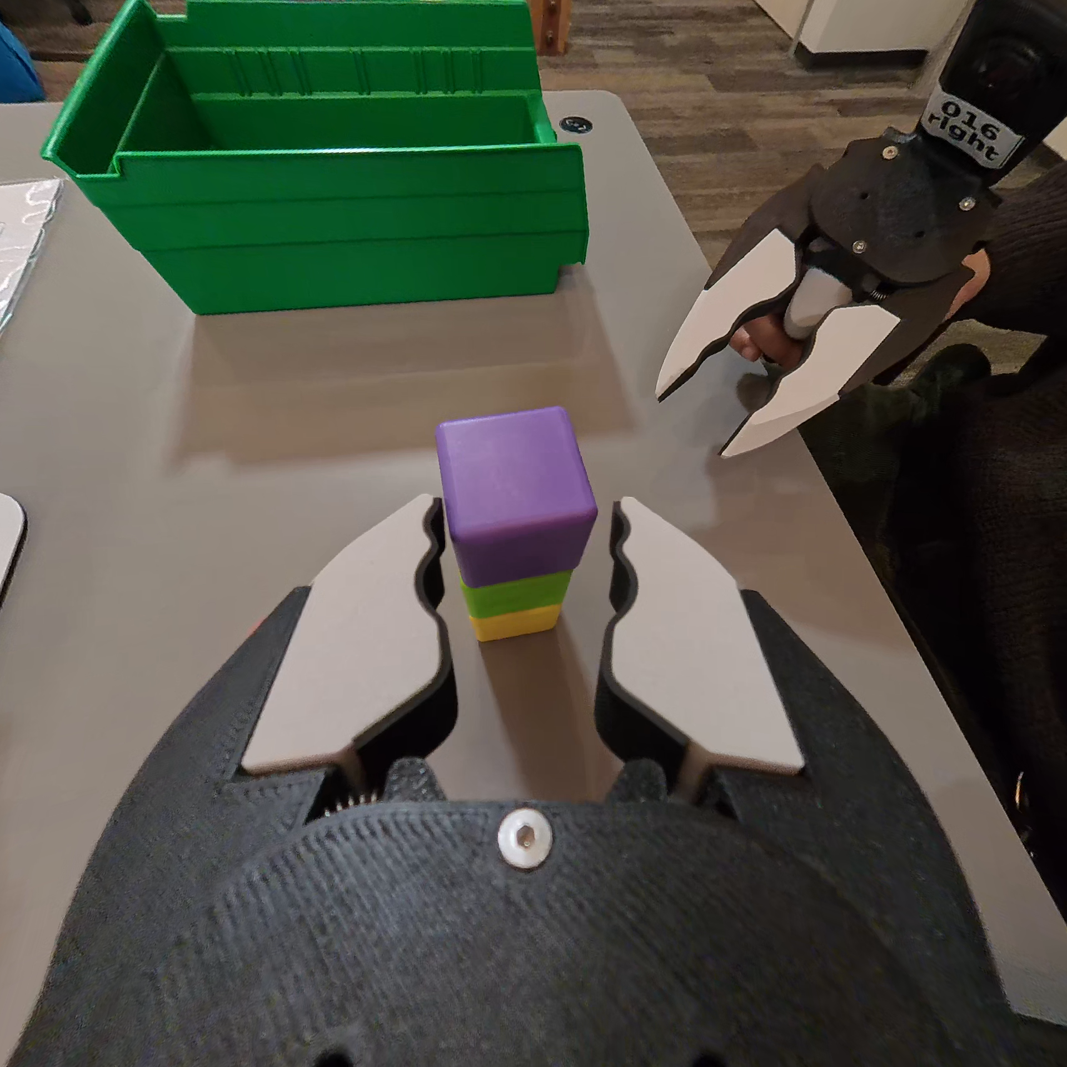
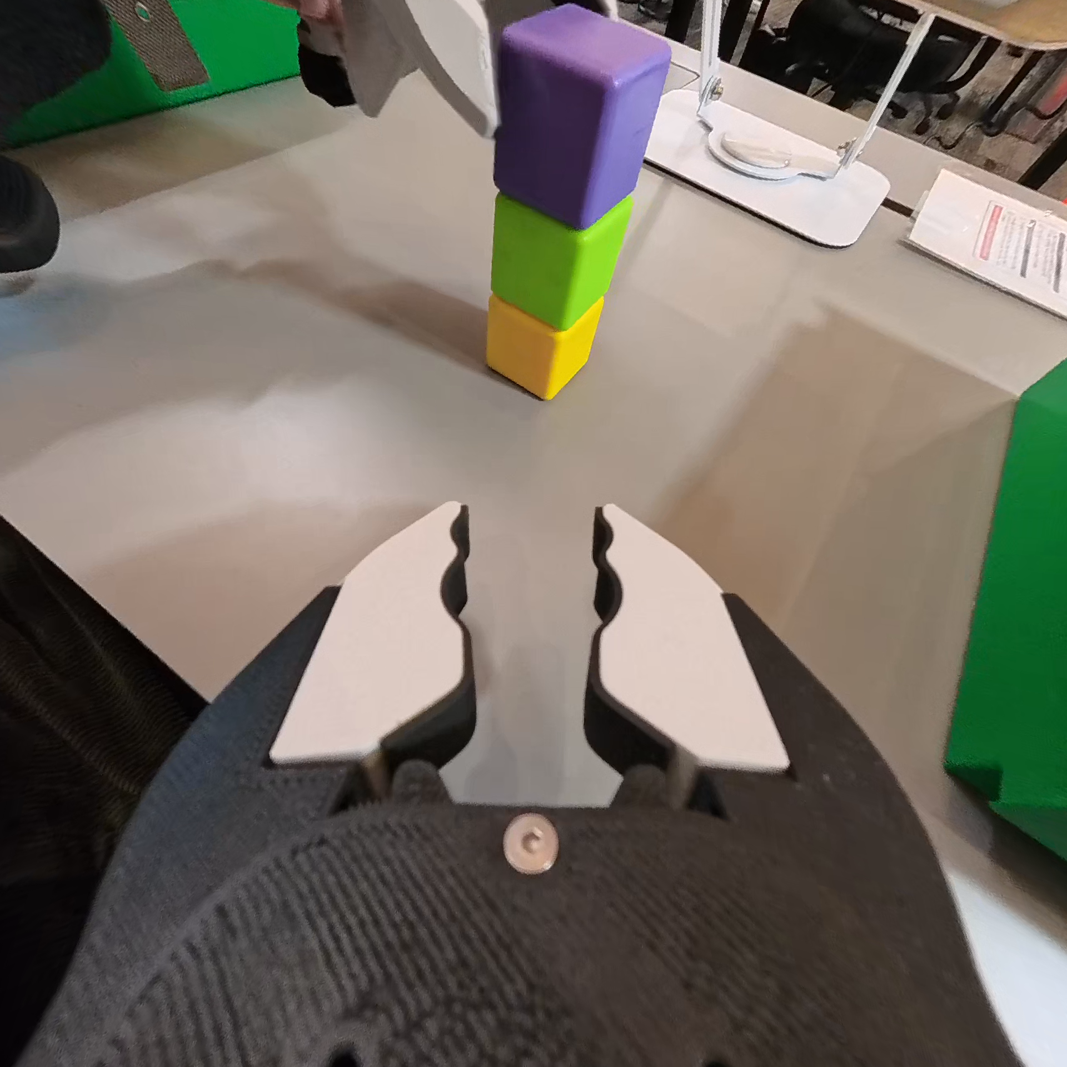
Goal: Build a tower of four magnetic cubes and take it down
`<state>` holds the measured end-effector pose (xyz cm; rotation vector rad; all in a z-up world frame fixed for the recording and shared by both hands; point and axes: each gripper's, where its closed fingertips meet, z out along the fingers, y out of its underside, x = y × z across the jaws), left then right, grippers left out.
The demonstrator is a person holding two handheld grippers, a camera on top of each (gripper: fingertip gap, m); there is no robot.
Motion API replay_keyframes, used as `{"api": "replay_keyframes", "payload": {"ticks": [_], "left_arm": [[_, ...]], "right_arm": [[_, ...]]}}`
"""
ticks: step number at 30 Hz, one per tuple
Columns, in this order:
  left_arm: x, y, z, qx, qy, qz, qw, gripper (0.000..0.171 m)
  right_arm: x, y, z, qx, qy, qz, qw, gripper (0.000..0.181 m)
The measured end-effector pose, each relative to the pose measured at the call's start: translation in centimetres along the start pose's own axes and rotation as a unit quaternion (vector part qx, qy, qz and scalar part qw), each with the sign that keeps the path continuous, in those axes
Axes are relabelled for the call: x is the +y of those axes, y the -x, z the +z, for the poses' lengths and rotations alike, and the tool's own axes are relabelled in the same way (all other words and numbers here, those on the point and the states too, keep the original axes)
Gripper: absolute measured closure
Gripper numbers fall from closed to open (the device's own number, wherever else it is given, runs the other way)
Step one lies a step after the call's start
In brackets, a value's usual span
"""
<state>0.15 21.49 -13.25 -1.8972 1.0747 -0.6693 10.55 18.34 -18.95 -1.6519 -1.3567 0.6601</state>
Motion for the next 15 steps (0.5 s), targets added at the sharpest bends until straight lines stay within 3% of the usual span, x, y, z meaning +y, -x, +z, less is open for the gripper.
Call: {"api": "replay_keyframes", "payload": {"ticks": [3,9,15], "left_arm": [[-0.1,0.3,-0.5,-0.017,-0.007,-0.004,1.000,0.107],[0.1,0.8,-2.0,-0.065,-0.010,-0.012,0.998,0.106],[-1.6,1.0,-5.3,-0.125,-0.060,-0.019,0.990,0.101]], "right_arm": [[-0.2,0.3,0.2,-0.005,-0.001,-0.004,1.000,0.139],[-0.7,0.7,0.9,-0.019,-0.004,-0.011,1.000,0.139],[-1.7,1.5,1.7,-0.036,-0.015,-0.022,0.999,0.139]]}}
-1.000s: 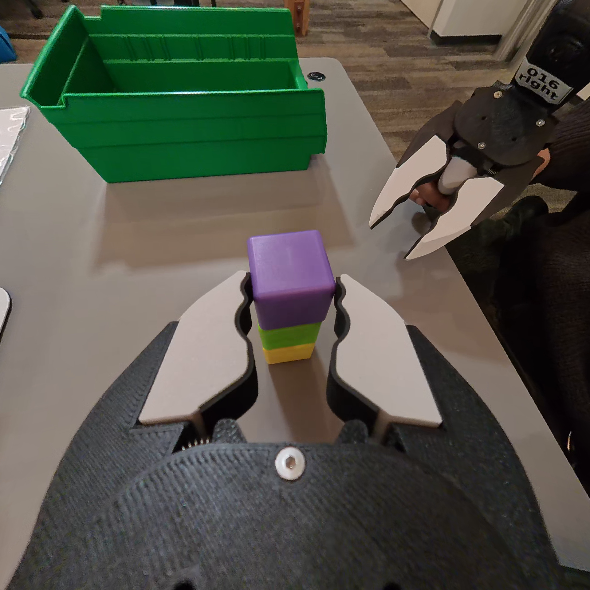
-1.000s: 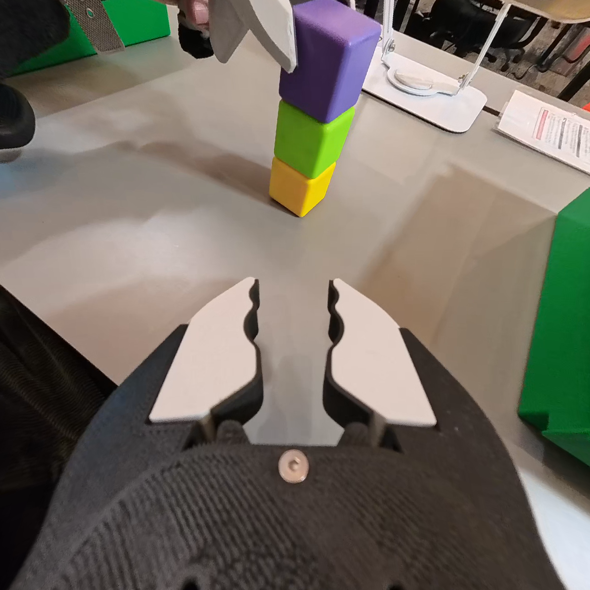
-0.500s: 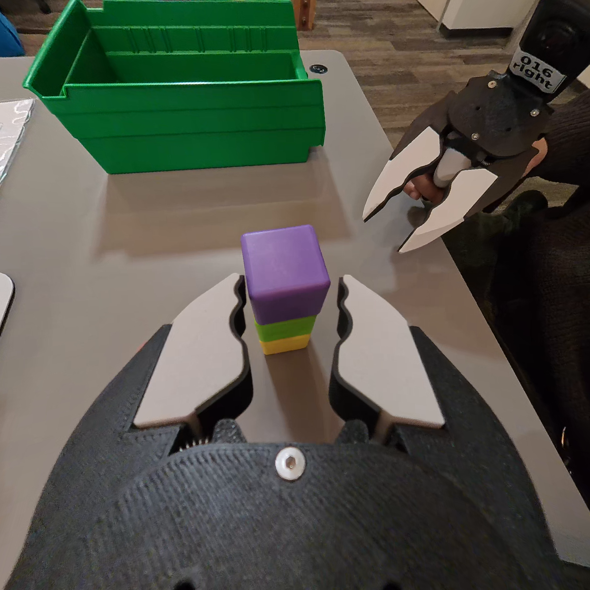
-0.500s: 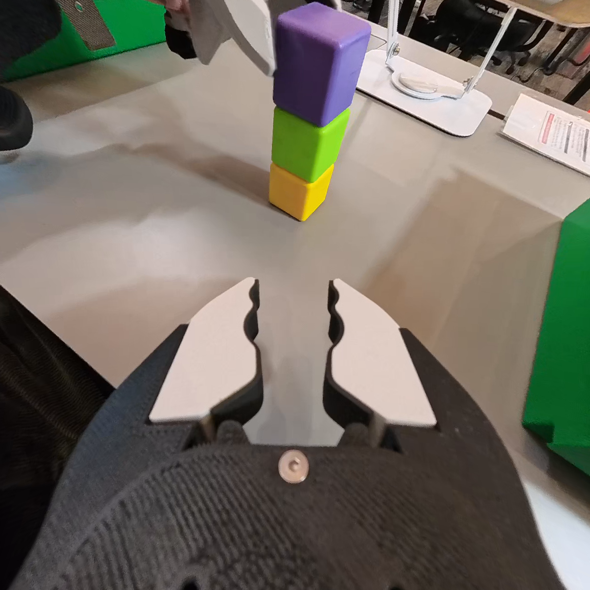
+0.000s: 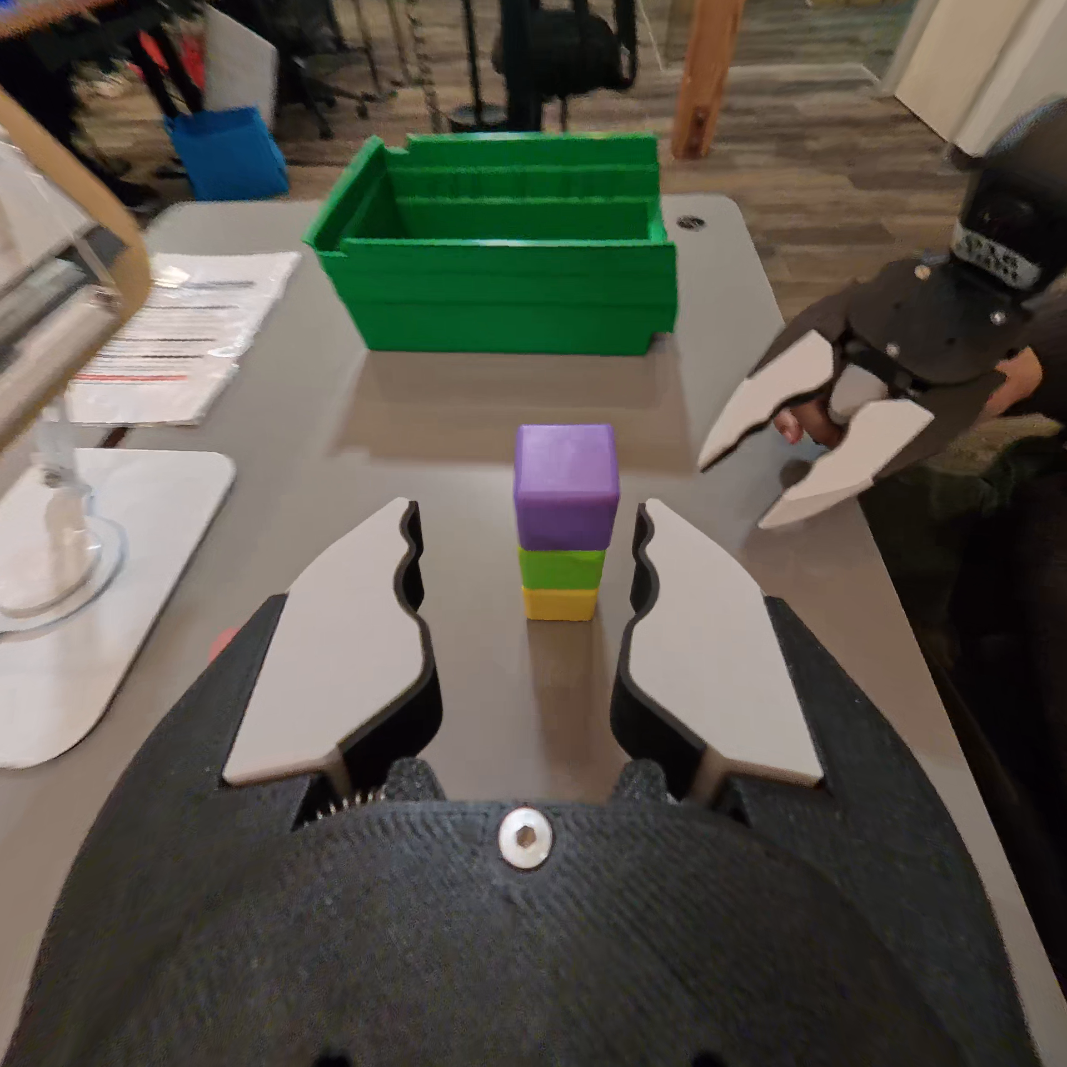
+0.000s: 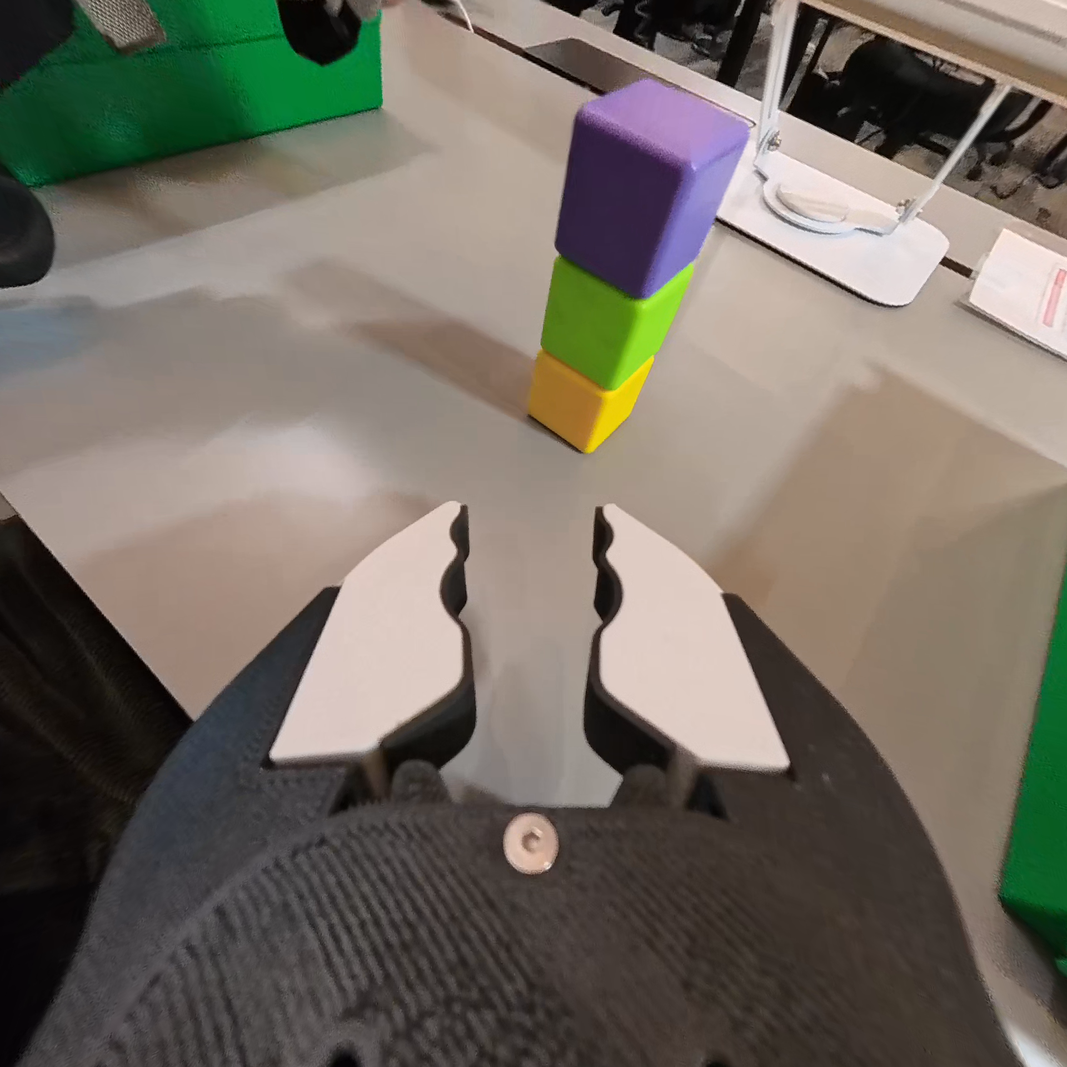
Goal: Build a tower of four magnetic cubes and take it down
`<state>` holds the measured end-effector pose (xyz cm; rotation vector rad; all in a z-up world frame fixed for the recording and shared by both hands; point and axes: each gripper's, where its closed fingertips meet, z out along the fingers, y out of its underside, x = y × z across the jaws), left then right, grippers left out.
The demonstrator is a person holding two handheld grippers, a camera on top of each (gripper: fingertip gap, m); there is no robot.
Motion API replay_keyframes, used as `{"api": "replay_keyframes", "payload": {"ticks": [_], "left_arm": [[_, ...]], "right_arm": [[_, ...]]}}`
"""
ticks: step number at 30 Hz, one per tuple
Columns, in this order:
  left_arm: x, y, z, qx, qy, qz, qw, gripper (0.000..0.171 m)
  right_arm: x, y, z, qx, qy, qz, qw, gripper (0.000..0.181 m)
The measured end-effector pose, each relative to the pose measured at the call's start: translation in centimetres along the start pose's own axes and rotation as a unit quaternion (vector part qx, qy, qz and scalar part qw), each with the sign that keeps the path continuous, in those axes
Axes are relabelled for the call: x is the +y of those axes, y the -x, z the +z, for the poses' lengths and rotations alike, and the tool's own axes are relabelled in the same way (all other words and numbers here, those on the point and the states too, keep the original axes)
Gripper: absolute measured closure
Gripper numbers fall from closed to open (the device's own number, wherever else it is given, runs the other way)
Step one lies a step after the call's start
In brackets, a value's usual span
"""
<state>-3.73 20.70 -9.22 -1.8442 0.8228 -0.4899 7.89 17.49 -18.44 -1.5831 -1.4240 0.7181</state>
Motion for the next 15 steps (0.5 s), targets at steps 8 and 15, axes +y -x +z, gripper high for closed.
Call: {"api": "replay_keyframes", "payload": {"ticks": [8,15], "left_arm": [[-0.8,8.9,-11.6,-0.318,-0.057,-0.109,0.940,0.100],[7.3,13.4,-29.9,-0.594,-0.080,-0.237,0.765,0.101]], "right_arm": [[-1.3,1.7,1.7,-0.038,-0.007,-0.023,0.999,0.139],[-2.4,3.2,2.7,-0.066,-0.019,-0.033,0.997,0.137]]}}
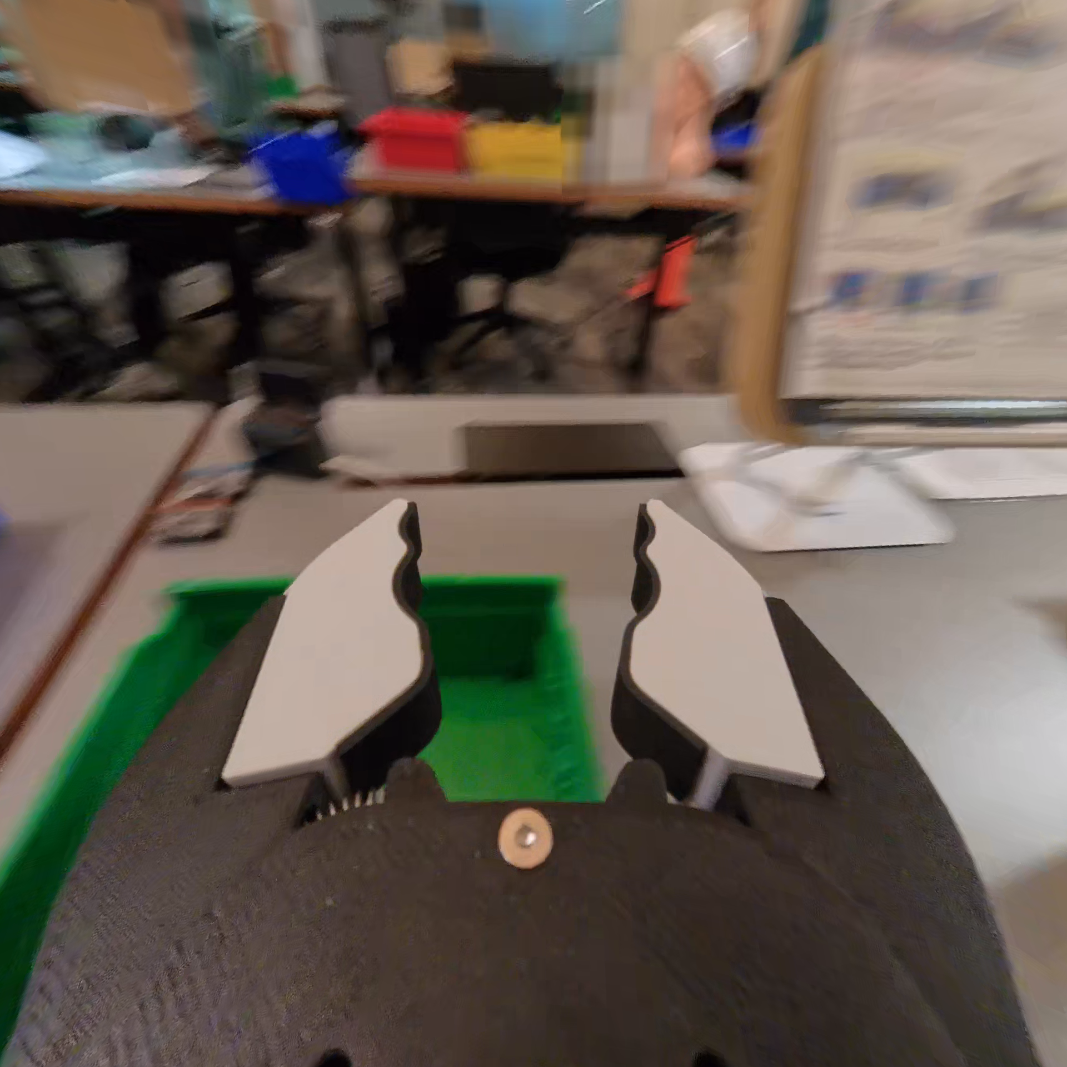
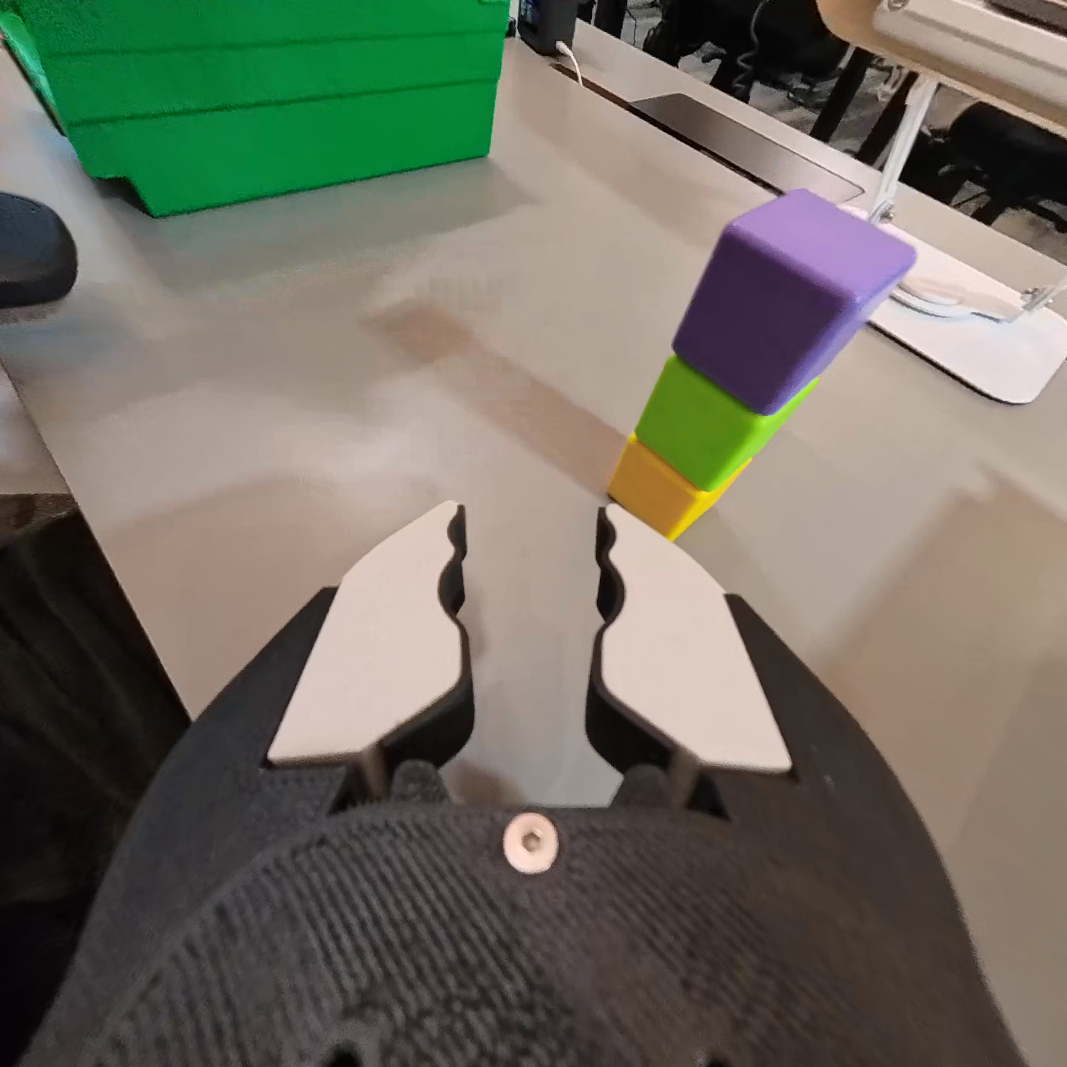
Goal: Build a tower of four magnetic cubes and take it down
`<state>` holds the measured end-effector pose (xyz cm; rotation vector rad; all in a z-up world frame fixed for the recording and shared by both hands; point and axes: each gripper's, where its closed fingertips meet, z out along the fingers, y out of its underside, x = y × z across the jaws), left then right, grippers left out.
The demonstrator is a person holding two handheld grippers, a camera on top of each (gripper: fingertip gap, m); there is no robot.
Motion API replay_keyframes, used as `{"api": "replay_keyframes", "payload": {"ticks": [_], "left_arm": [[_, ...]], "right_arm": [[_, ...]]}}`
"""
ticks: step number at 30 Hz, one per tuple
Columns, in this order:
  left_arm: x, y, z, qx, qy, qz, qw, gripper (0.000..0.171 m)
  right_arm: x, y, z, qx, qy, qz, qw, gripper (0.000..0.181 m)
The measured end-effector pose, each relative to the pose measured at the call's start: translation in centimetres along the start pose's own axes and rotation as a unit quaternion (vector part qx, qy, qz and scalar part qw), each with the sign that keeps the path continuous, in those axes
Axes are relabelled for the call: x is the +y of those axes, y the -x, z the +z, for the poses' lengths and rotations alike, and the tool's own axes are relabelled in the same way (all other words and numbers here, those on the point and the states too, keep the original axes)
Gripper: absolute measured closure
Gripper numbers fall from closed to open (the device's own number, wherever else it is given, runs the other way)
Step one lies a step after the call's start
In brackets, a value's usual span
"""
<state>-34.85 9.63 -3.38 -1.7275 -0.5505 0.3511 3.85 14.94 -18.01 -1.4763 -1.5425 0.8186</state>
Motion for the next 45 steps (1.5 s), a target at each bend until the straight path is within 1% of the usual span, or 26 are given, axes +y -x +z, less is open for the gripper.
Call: {"api": "replay_keyframes", "payload": {"ticks": [2,3,4,6,8,10,13,15,17,18,21,23,24,27,29,30,32,34,36,39,42,44,45], "left_arm": [[2.6,6.0,0.0,-0.110,0.051,0.013,0.992,0.100],[3.9,8.3,0.0,-0.145,0.068,0.006,0.987,0.100],[5.3,9.7,0.3,-0.155,0.084,-0.010,0.984,0.100],[8.1,10.9,1.3,-0.134,0.120,-0.050,0.982,0.100],[10.9,11.9,2.2,-0.131,0.173,-0.075,0.973,0.100],[13.1,12.8,2.8,-0.146,0.213,-0.070,0.964,0.100],[15.3,13.1,3.6,-0.148,0.252,-0.056,0.955,0.099],[15.7,13.3,4.0,-0.158,0.255,-0.034,0.953,0.102],[15.6,13.0,4.4,-0.153,0.249,-0.025,0.956,0.120],[15.6,12.9,4.4,-0.152,0.249,-0.026,0.956,0.125],[15.1,12.9,4.0,-0.143,0.253,-0.033,0.956,0.125],[13.4,12.1,3.7,-0.114,0.236,-0.043,0.964,0.126],[12.0,11.4,3.4,-0.093,0.219,-0.047,0.970,0.126],[6.4,8.2,2.1,-0.027,0.152,-0.046,0.987,0.126],[2.2,4.3,0.9,0.041,0.106,-0.032,0.993,0.126],[0.3,1.8,0.1,0.083,0.086,-0.020,0.993,0.126],[-3.0,-4.1,-1.8,0.178,0.049,0.017,0.983,0.126],[-4.6,-10.5,-4.0,0.278,0.024,0.061,0.958,0.126],[-4.6,-16.5,-5.7,0.361,0.020,0.103,0.926,0.126],[-2.1,-23.6,-6.8,0.443,0.041,0.172,0.879,0.126],[1.3,-29.0,-6.7,0.501,0.084,0.218,0.833,0.126],[3.0,-31.5,-6.5,0.531,0.102,0.235,0.808,0.126],[3.8,-32.3,-6.4,0.539,0.111,0.240,0.800,0.126]], "right_arm": [[-0.2,0.3,0.2,-0.007,-0.003,0.000,1.000,0.137],[-0.2,0.4,0.3,-0.010,-0.003,0.000,1.000,0.137],[-0.3,0.5,0.4,-0.011,-0.003,0.000,1.000,0.137],[-0.2,0.5,0.4,-0.012,-0.001,0.001,1.000,0.137],[-0.1,0.4,0.4,-0.010,0.001,0.001,1.000,0.136],[0.1,0.2,0.2,-0.006,0.002,0.005,1.000,0.136],[0.2,0.0,-0.2,0.002,0.001,0.010,1.000,0.136],[0.2,-0.2,-0.5,0.008,0.000,0.012,1.000,0.137],[0.3,-0.3,-0.7,0.013,0.001,0.011,1.000,0.137],[0.4,-0.4,-0.8,0.015,0.002,0.011,1.000,0.137],[0.5,-0.5,-0.9,0.018,0.002,0.012,1.000,0.137],[0.4,-0.6,-0.9,0.018,0.001,0.014,1.000,0.137],[0.4,-0.6,-0.9,0.018,0.001,0.014,1.000,0.137],[0.5,-0.6,-0.7,0.015,0.003,0.014,1.000,0.137],[0.5,-0.5,-0.7,0.015,0.003,0.012,1.000,0.137],[0.4,-0.5,-0.7,0.015,0.003,0.012,1.000,0.137],[0.5,-0.5,-0.8,0.015,0.003,0.012,1.000,0.137],[0.5,-0.6,-0.9,0.017,0.003,0.011,1.000,0.137],[0.6,-0.7,-1.0,0.018,0.004,0.012,1.000,0.137],[0.8,-0.7,-1.2,0.021,0.006,0.013,1.000,0.137],[1.0,-0.8,-1.6,0.029,0.007,0.015,0.999,0.137],[1.3,-1.0,-1.9,0.035,0.009,0.019,0.999,0.137],[1.4,-1.1,-2.0,0.038,0.011,0.021,0.999,0.137]]}}
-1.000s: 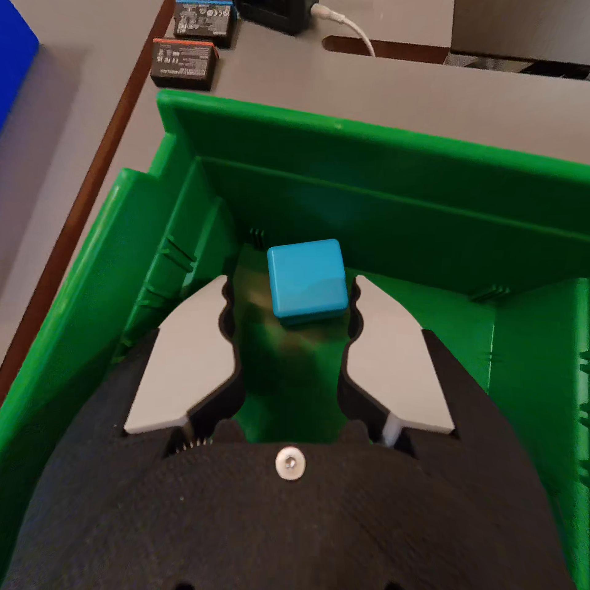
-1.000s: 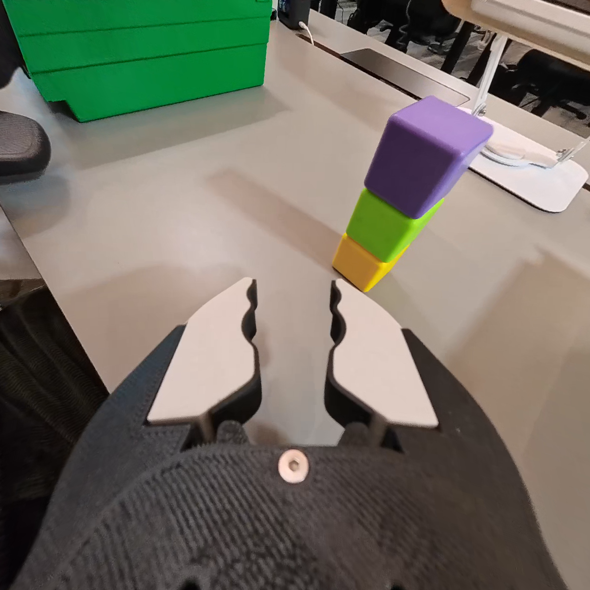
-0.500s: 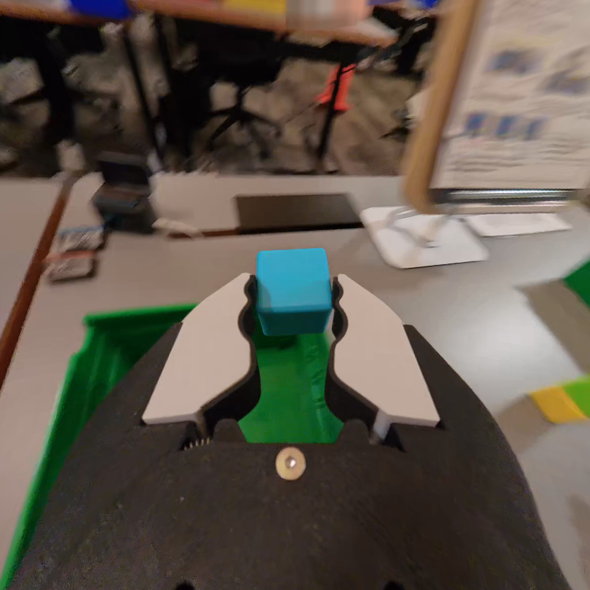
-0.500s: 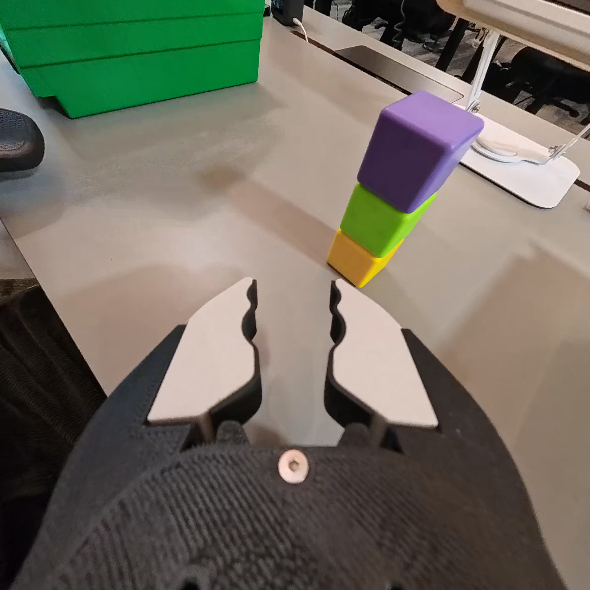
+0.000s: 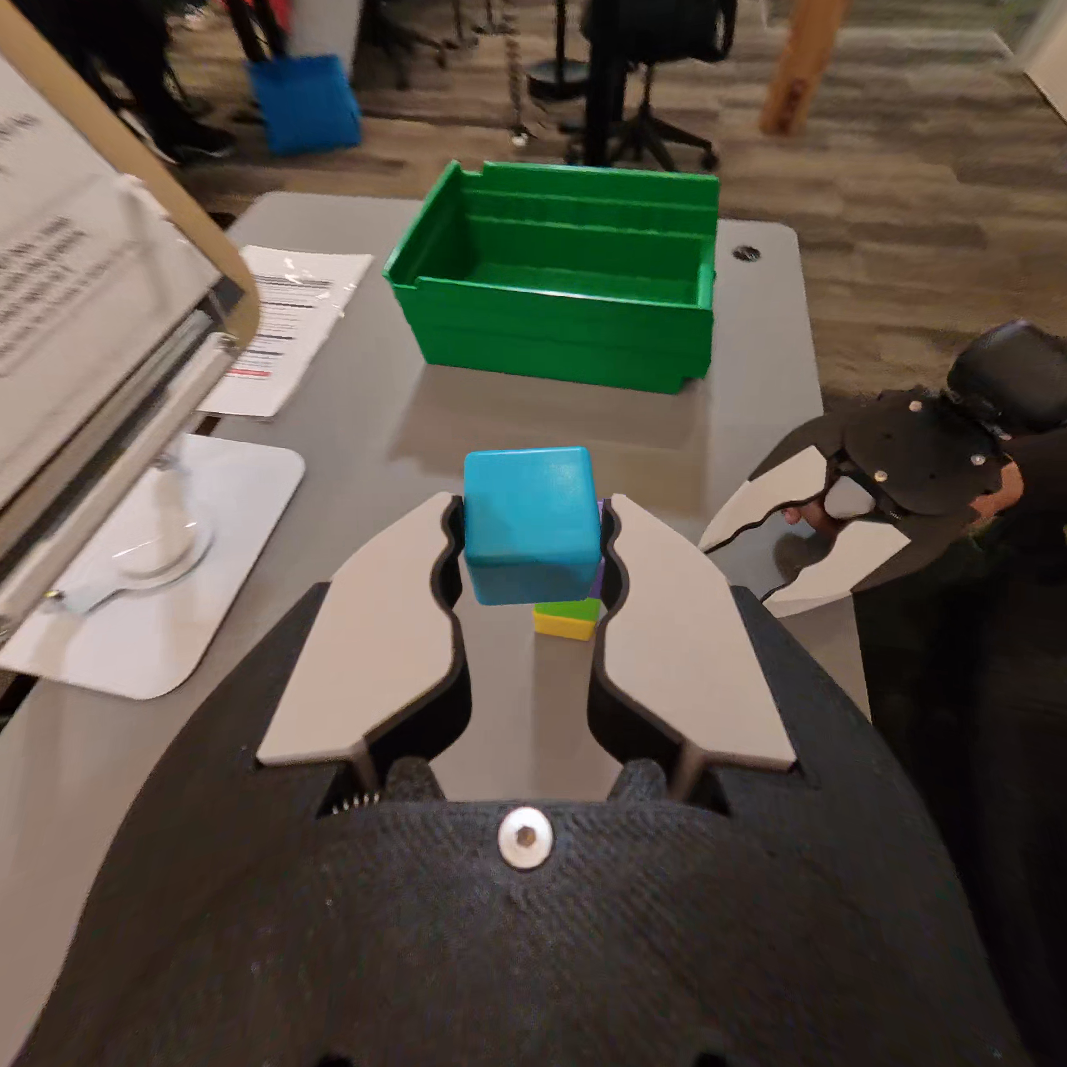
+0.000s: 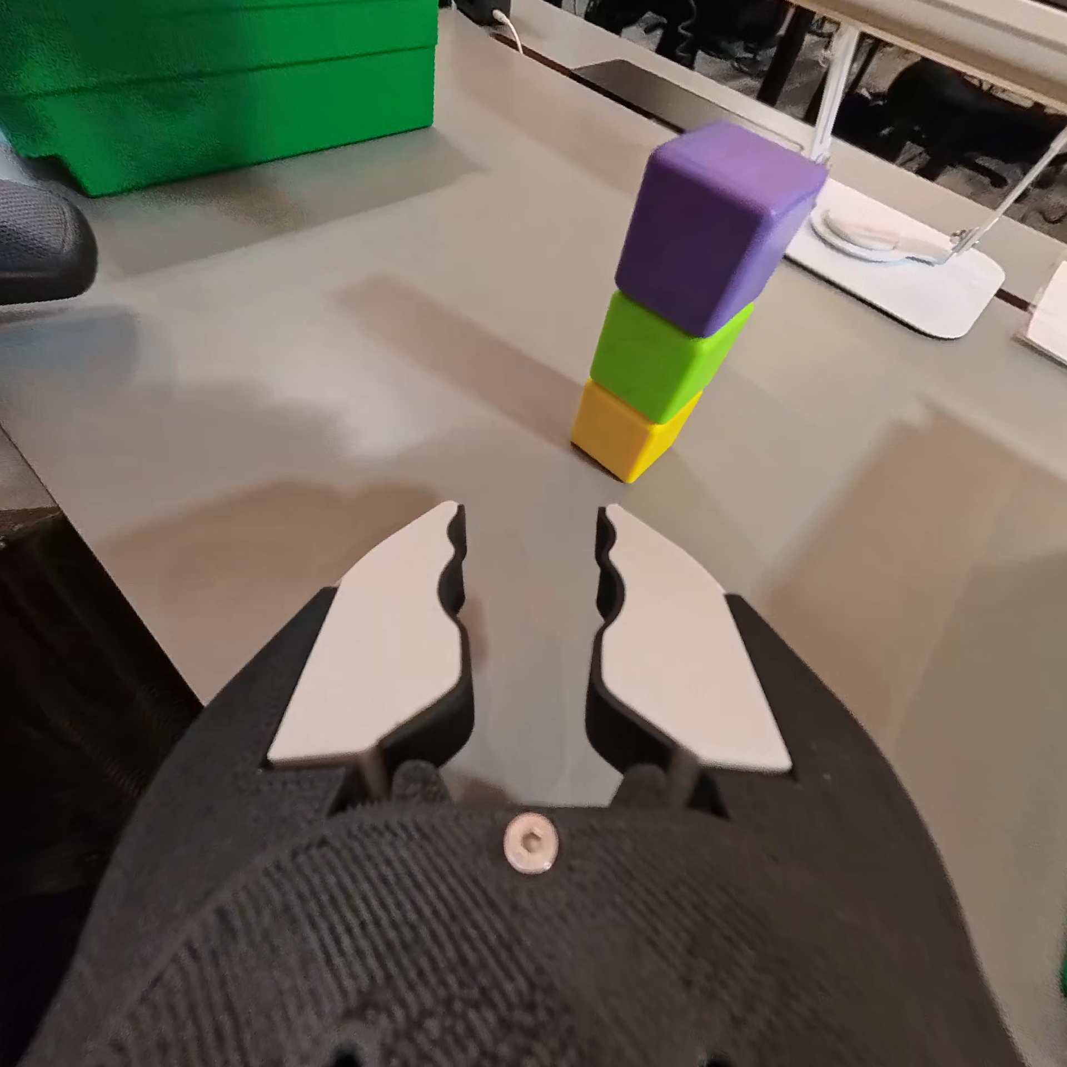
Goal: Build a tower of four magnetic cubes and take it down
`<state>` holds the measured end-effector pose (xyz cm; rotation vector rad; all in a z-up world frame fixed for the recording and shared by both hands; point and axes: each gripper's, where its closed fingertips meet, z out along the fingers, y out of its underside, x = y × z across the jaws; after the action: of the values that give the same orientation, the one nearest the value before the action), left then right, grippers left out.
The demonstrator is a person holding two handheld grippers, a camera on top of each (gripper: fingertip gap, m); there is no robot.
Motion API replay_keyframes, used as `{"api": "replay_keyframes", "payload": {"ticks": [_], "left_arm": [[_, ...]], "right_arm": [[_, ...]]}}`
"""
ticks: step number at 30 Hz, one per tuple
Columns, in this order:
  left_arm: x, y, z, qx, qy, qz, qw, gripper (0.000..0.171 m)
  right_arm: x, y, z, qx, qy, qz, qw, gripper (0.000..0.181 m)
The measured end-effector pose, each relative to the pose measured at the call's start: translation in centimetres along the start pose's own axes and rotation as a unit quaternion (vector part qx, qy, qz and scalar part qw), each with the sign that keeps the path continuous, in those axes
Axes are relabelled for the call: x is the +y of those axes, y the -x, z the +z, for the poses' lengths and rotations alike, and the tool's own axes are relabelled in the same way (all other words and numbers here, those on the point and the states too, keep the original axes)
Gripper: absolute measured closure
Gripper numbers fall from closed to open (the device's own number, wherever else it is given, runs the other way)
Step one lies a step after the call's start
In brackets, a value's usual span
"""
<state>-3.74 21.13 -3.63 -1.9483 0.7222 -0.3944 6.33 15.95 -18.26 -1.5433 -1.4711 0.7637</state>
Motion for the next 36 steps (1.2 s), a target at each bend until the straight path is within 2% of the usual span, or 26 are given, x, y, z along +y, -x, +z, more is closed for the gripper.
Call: {"api": "replay_keyframes", "payload": {"ticks": [3,7,16,23,35,36], "left_arm": [[0.4,-0.5,1.6,0.024,0.011,0.011,1.000,0.126],[-0.3,-0.9,1.9,0.059,-0.001,0.002,0.998,0.126],[0.2,-2.5,4.5,0.096,0.026,0.029,0.995,0.126],[1.8,-2.5,5.4,0.093,0.057,0.043,0.993,0.126],[1.7,-2.1,5.2,0.091,0.027,0.037,0.995,0.126],[1.7,-1.9,5.2,0.080,0.022,0.038,0.996,0.121]], "right_arm": [[0.4,-0.3,-0.5,0.010,0.004,0.006,1.000,0.138],[1.0,-0.5,-1.1,0.022,0.008,0.012,1.000,0.138],[1.7,-0.8,-1.7,0.038,0.015,0.017,0.999,0.138],[1.6,-1.0,-1.8,0.037,0.012,0.023,0.999,0.138],[1.6,-1.1,-1.9,0.039,0.010,0.024,0.999,0.138],[1.6,-1.1,-1.9,0.039,0.010,0.024,0.999,0.138]]}}
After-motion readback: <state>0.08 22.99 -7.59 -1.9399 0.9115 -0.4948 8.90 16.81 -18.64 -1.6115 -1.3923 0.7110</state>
